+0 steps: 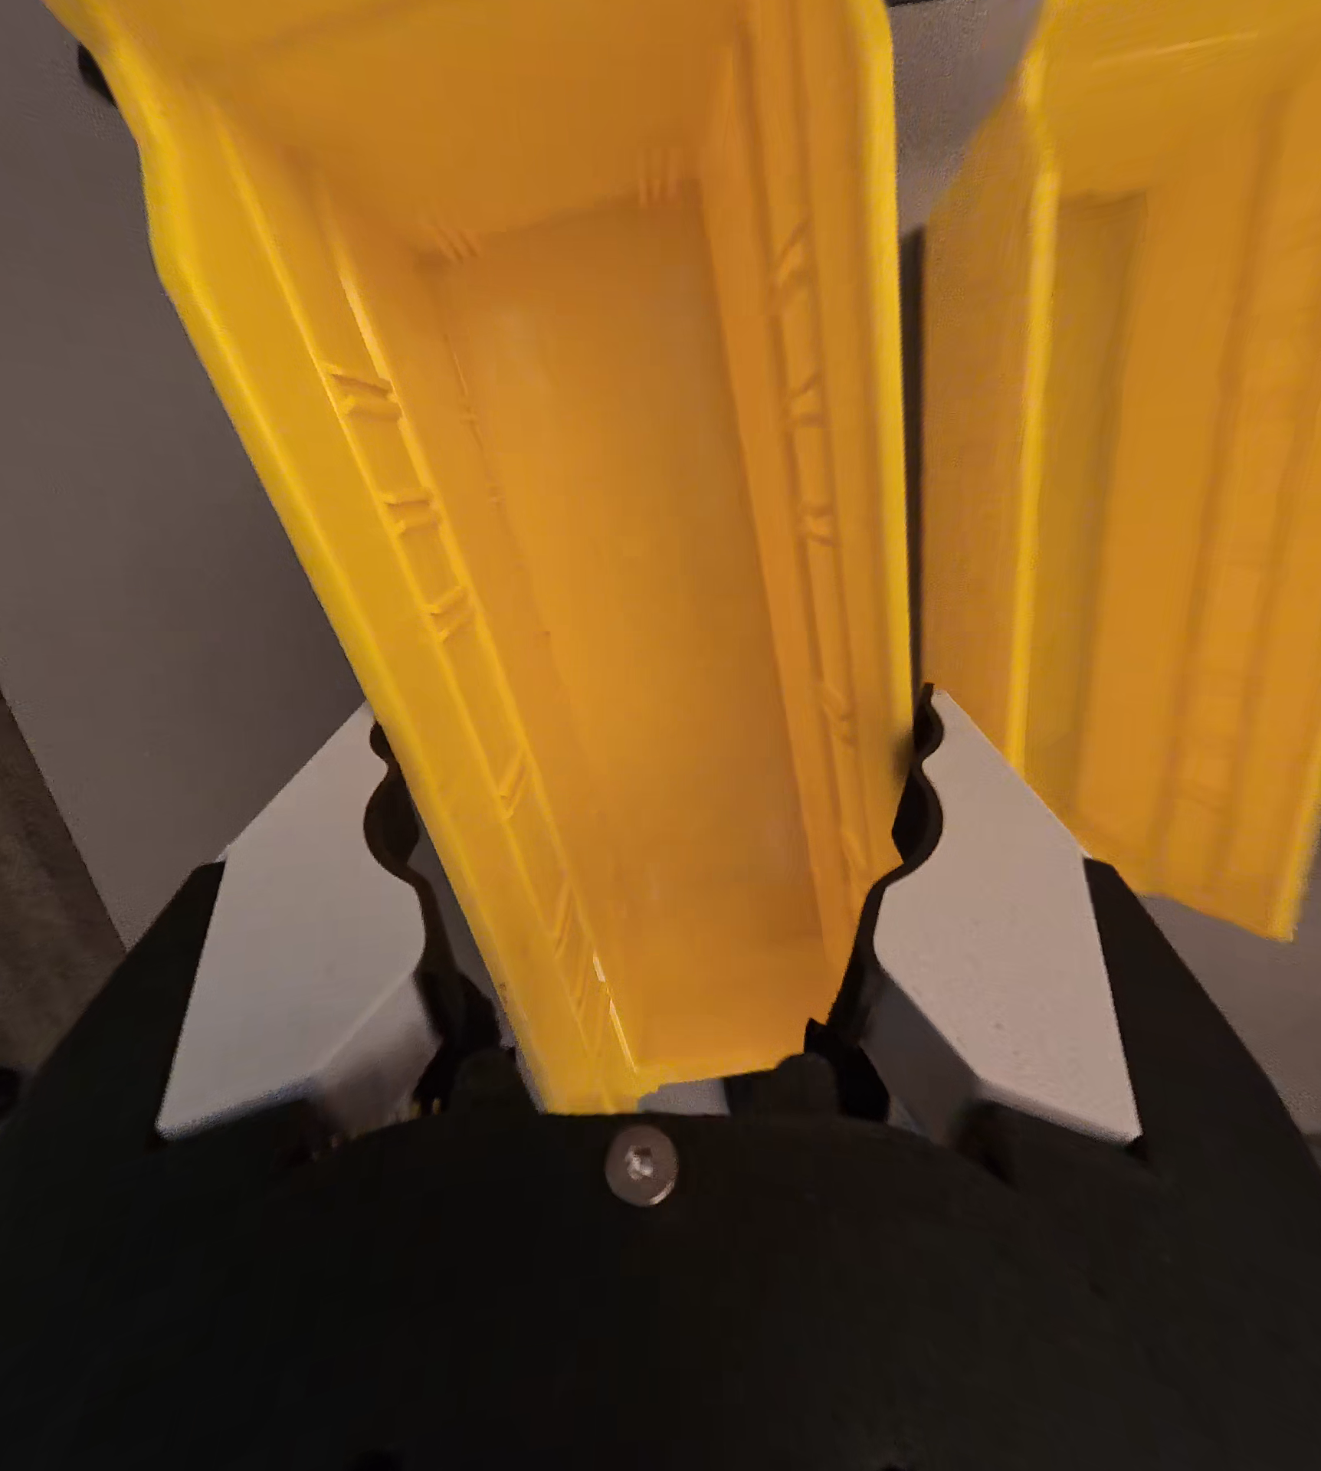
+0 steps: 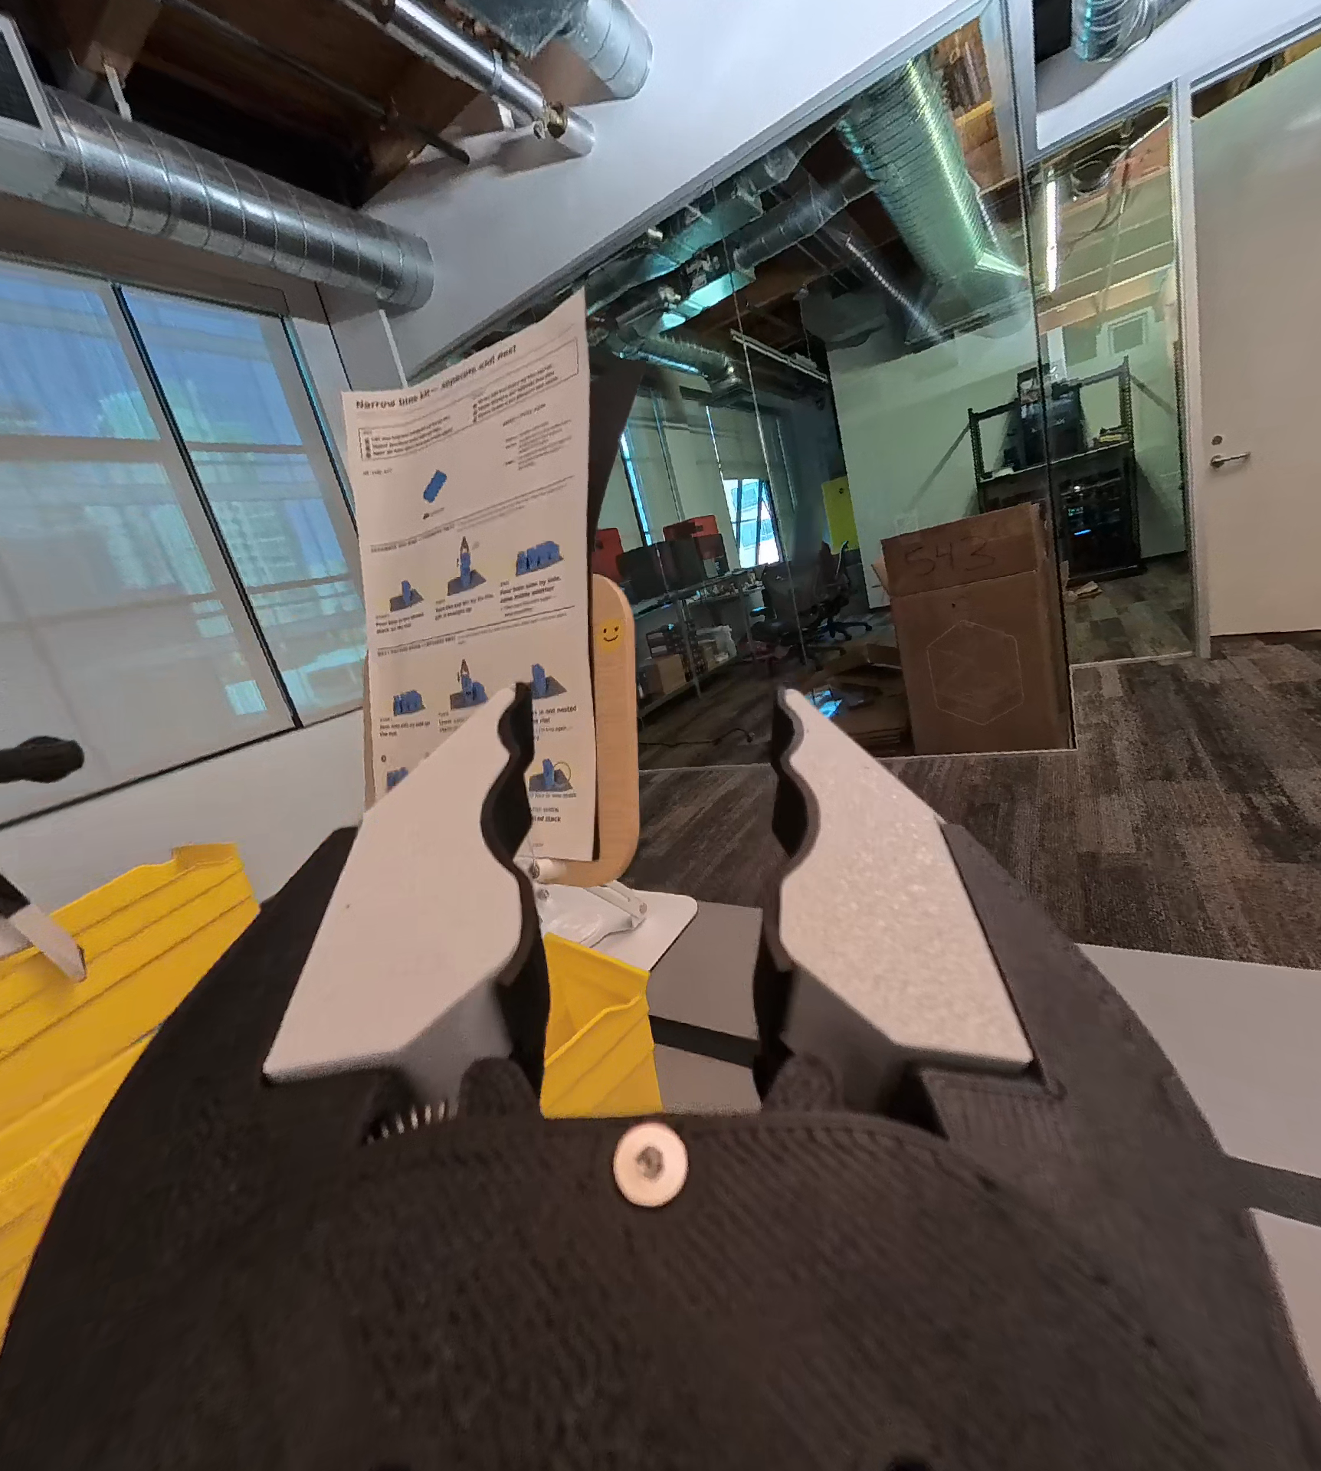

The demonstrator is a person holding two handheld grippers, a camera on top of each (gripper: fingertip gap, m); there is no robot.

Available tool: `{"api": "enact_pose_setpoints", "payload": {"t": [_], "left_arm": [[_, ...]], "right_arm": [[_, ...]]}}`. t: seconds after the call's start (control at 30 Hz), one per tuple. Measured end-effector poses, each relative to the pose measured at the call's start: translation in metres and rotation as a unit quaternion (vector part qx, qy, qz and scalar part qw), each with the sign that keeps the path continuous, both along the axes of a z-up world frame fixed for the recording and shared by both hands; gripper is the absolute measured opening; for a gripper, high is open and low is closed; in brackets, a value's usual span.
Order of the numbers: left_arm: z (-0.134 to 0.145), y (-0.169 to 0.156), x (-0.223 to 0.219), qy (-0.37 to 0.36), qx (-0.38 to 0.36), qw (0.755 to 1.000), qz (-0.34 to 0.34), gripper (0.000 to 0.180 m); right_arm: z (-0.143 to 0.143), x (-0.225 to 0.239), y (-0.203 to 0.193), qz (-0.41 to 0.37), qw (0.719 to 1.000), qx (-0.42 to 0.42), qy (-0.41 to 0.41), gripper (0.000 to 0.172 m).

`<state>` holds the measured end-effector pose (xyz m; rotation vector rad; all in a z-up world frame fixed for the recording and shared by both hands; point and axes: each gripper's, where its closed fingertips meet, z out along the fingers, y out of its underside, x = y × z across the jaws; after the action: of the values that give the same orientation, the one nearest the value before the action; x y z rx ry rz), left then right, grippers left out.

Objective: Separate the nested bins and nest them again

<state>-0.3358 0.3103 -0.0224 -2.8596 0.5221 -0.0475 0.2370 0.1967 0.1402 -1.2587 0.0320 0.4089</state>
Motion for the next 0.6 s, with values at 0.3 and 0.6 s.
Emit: {"api": "enact_pose_setpoints", "payload": {"t": [0.3,0.6], "left_arm": [[-0.075,0.001,-0.017,0.01,-0.065,0.998,-0.023,0.127],[-0.059,0.0,-0.018,0.026,-0.053,0.998,-0.028,0.138]], "right_arm": [[0.001,-0.013,0.002,0.027,0.999,-0.027,0.005,0.06],[-0.072,-0.078,0.013,0.127,0.943,-0.307,-0.024,0.069]]}}
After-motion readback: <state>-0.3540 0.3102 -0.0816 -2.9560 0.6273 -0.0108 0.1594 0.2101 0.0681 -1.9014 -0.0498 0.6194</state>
